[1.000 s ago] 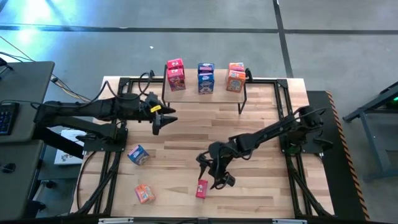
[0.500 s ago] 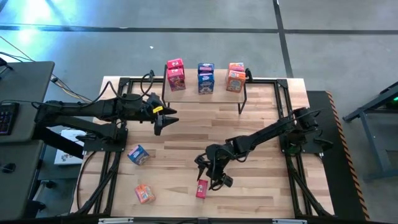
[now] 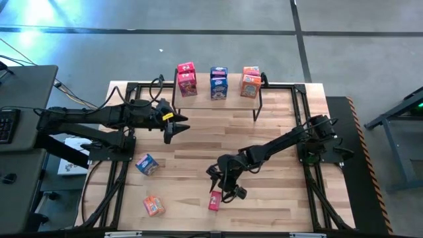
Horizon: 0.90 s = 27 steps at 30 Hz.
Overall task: Stack cereal on shelf
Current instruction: Put the red cereal box on the shelf aligned with the other red cereal boxes
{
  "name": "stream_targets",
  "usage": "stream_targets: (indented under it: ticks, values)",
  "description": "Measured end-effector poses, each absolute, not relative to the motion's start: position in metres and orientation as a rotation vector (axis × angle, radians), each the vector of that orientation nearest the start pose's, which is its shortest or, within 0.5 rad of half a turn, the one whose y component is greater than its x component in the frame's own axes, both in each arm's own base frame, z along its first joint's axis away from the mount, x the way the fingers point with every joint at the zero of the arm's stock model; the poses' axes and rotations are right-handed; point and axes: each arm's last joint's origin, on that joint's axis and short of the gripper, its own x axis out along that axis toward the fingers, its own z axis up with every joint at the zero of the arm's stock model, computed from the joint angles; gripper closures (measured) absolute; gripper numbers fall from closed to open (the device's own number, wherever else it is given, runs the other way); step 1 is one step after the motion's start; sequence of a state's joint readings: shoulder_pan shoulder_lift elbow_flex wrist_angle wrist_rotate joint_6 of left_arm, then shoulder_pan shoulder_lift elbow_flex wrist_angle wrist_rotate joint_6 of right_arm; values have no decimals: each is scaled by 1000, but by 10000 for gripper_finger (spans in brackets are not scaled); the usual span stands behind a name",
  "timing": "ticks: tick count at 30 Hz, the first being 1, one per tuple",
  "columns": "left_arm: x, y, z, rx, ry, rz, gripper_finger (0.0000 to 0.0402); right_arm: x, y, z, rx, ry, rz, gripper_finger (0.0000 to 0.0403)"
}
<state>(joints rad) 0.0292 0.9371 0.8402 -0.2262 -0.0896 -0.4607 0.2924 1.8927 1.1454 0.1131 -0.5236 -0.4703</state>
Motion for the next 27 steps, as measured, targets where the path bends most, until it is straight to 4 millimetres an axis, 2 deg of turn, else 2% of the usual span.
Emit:
stream_targets:
  ticks: [14,20,27]
  values:
    - [205,9,322,-447,286,188,190,378,129,176,-328,461,916,214]
    - [205,9,322,-447,285,188,190,380,126,179,-297,468,899,221]
    - [203,11,324,-431,272,197,190,394,117,199,-218,476,795,221]
